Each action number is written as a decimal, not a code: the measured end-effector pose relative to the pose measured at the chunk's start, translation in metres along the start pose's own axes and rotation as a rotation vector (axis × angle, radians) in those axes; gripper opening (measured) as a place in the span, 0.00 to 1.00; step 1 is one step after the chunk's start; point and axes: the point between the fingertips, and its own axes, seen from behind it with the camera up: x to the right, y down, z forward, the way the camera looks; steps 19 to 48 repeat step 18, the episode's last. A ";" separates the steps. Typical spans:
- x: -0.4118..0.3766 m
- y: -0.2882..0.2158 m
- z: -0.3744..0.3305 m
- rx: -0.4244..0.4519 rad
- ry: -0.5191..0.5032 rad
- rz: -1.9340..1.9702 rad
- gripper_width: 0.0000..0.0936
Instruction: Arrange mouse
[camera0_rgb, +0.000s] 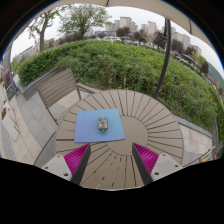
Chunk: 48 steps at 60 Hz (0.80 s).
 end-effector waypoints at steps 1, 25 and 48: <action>0.000 0.000 0.000 0.002 0.002 -0.006 0.91; 0.001 -0.013 -0.002 0.048 0.003 -0.082 0.91; 0.001 -0.013 -0.002 0.048 0.003 -0.082 0.91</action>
